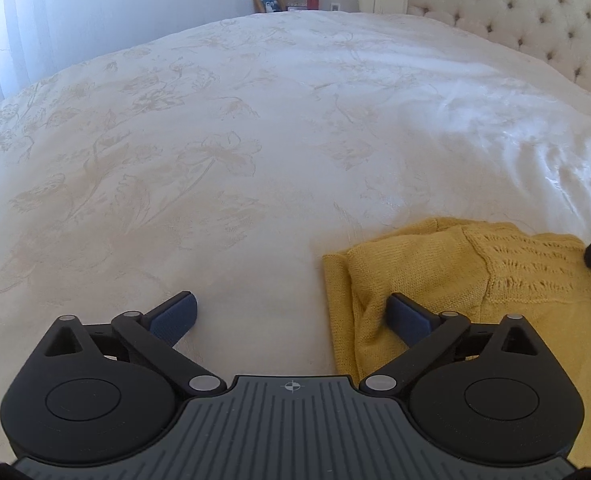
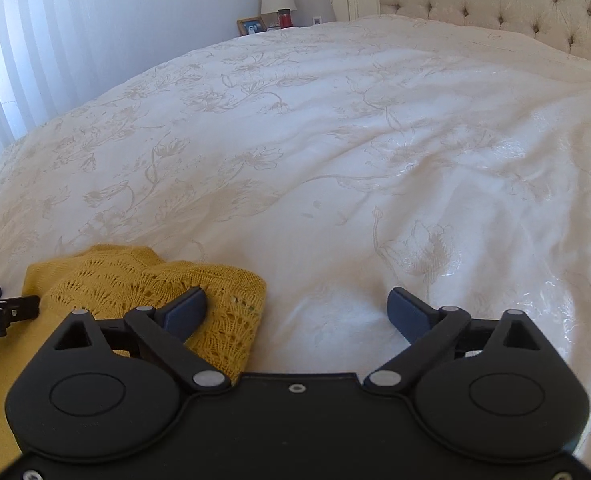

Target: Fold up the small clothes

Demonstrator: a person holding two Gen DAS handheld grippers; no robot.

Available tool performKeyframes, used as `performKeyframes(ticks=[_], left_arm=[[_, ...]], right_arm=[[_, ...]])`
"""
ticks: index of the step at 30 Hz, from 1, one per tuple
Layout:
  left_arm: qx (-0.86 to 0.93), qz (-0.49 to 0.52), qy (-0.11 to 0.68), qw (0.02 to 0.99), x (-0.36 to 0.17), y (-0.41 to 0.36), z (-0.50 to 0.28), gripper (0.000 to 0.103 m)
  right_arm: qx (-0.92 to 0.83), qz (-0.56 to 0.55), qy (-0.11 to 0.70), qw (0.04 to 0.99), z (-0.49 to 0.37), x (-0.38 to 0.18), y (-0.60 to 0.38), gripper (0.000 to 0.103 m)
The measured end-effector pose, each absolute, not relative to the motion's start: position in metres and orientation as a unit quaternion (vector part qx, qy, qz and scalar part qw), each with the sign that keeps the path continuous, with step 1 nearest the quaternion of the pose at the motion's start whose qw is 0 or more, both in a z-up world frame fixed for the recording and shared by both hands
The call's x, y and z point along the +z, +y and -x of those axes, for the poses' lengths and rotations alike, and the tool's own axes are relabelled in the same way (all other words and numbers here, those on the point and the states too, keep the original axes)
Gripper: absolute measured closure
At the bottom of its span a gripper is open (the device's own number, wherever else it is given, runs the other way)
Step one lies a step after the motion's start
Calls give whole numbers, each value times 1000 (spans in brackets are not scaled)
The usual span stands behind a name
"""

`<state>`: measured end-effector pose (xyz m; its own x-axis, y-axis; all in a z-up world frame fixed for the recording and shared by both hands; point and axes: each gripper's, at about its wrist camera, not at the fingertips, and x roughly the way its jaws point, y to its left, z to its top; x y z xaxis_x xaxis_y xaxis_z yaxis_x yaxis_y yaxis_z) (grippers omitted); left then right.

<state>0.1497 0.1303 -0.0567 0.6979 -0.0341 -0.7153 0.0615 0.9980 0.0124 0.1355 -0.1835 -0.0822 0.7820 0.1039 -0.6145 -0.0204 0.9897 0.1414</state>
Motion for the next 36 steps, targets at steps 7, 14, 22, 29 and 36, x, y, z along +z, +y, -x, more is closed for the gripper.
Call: performKeyframes(ticks=[7, 14, 22, 29, 36], left_arm=[[-33, -39, 361, 931, -17, 110, -120, 1], [-40, -59, 370, 926, 8, 82, -80, 1], [-39, -62, 389, 918, 13, 67, -42, 1], [-29, -56, 411, 910, 9, 62, -18, 2], [-32, -43, 432, 900, 2, 63, -7, 2]], right_arm=[[54, -51, 284, 956, -98, -39, -185, 1], [69, -48, 282, 956, -53, -14, -179, 1], [78, -35, 316, 945, -15, -9, -175, 1], [53, -65, 353, 932, 16, -14, -177, 1], [55, -40, 375, 925, 36, -18, -167, 2]])
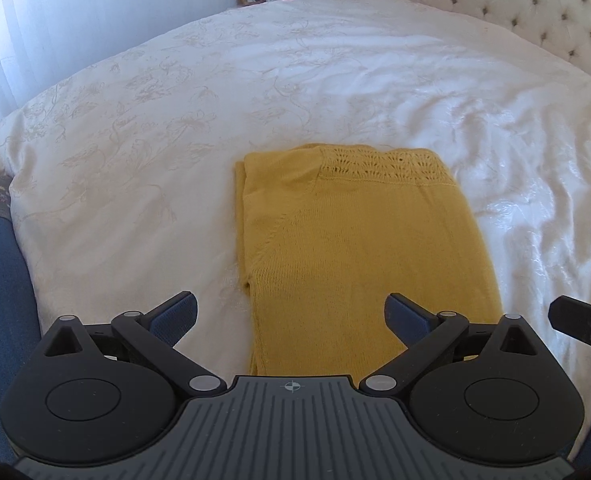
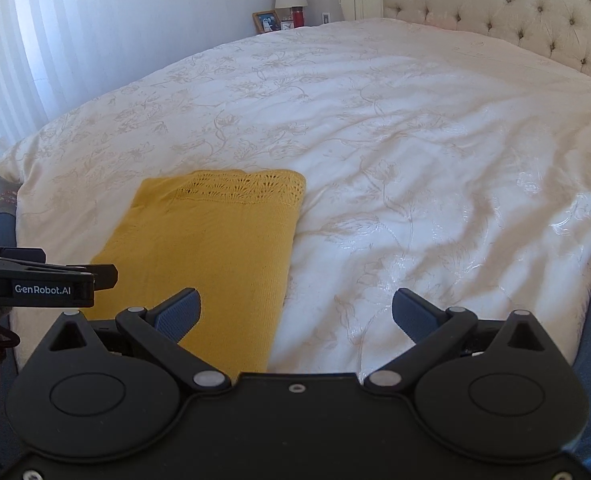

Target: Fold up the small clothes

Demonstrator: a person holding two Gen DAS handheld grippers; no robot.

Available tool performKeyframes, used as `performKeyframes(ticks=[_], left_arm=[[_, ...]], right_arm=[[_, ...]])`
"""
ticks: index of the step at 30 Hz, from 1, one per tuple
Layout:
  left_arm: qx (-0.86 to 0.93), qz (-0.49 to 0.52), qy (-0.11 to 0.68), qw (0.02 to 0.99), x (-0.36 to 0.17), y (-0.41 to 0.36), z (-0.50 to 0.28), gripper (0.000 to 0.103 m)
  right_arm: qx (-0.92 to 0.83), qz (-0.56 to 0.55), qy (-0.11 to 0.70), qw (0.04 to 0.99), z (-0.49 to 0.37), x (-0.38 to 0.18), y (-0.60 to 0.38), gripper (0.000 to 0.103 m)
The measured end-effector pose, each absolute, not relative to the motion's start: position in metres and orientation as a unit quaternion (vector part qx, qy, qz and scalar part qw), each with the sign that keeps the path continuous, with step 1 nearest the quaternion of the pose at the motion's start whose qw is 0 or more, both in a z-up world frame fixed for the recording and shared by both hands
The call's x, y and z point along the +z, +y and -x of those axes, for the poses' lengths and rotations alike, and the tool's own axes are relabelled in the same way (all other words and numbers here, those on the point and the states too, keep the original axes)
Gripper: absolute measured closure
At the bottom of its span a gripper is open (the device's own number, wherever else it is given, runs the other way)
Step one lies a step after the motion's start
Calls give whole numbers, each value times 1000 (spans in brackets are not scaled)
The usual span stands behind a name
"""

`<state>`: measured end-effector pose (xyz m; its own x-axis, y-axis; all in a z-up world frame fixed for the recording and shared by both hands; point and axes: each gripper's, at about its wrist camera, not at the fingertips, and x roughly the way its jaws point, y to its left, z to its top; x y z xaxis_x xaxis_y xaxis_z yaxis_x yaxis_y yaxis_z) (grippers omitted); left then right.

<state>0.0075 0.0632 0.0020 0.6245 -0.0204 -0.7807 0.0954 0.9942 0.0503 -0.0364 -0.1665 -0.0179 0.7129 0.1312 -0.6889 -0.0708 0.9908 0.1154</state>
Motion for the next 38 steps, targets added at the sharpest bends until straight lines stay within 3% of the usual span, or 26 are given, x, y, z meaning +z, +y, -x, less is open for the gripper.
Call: performKeyframes(ticks=[38], left_arm=[[-60, -42, 473, 878, -9, 59, 21, 2]], right_arm=[[55, -52, 417, 906, 46, -30, -159, 2]])
